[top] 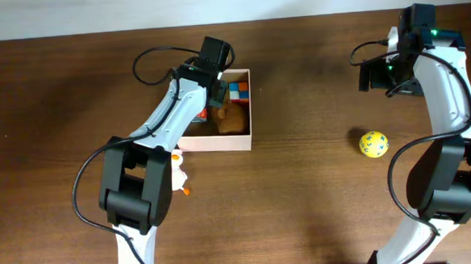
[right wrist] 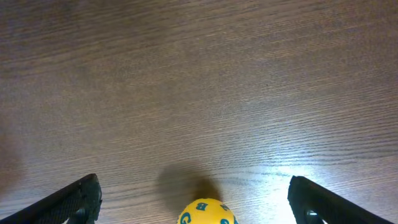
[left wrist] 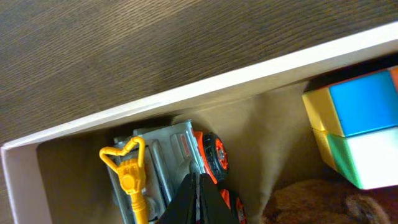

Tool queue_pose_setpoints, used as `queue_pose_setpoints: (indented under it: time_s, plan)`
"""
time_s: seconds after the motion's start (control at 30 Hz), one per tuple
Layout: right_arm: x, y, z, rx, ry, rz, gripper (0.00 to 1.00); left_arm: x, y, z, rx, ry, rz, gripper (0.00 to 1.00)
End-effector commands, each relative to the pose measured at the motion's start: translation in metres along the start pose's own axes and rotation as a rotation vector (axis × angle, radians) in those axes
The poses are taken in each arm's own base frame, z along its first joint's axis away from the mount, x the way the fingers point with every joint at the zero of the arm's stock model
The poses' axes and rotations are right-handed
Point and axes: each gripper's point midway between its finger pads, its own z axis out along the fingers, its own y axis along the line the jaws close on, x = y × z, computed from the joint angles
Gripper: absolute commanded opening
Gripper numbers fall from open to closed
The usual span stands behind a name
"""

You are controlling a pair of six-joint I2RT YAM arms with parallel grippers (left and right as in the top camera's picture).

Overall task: Pack container
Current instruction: 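Open the left gripper and raise it out of the box, then move the left gripper down over the white duck figure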

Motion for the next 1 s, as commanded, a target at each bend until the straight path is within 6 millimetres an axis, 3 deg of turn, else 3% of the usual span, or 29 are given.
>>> queue_pose_setpoints:
  time_s: [0.0, 0.13, 0.23, 0.27, 0.33, 0.43, 0.53, 0.63, 0.73, 0.83, 0.97]
  plan:
    - [-0.007, 0.003, -0.014, -0.007, -0.04, -0.01, 0.99, 0.0, 0.006, 0.003, -0.026, 0.001, 0.01, 0.06]
    - [-0.007, 0.003, -0.014, -0.007, -0.04, -0.011, 0.99, -0.007, 0.005, -0.001, -0.025, -0.022, 0.006, 0.15]
    - [-0.007, 0.003, -0.014, -0.007, -0.04, -0.01, 0.99, -0.026, 0.007, -0.019, -0.024, -0.073, -0.001, 0.21]
    - [-0.007, 0.003, -0.014, -0.007, -0.04, -0.011, 0.99, -0.035, 0.009, -0.03, -0.024, -0.095, -0.006, 0.27]
    - [-0.007, 0.003, -0.014, -0.007, -0.04, -0.01, 0.99, -0.051, 0.016, -0.056, -0.024, -0.139, -0.017, 0.62]
    - [-0.007, 0.003, -0.014, -0.007, -0.04, -0.011, 0.99, -0.066, 0.028, -0.093, -0.025, -0.181, -0.031, 0.8]
    - [-0.007, 0.003, -0.014, -0.007, -0.04, -0.01, 0.99, -0.067, 0.04, -0.129, -0.023, -0.185, -0.059, 0.95]
    - [-0.007, 0.003, -0.014, -0.007, -0.04, -0.01, 1.0, -0.053, 0.051, -0.153, -0.002, -0.152, -0.116, 1.0]
    - [-0.007, 0.003, -0.014, -0.007, -0.04, -0.011, 0.99, -0.026, 0.066, -0.165, 0.016, -0.068, -0.218, 1.0]
    - [-0.007, 0.003, -0.014, -0.007, -0.04, -0.011, 0.99, 0.006, 0.081, -0.167, 0.013, 0.046, -0.313, 0.99]
    - [-0.007, 0.003, -0.014, -0.007, -0.04, -0.01, 0.99, 0.043, 0.087, -0.167, 0.043, 0.202, -0.421, 0.99]
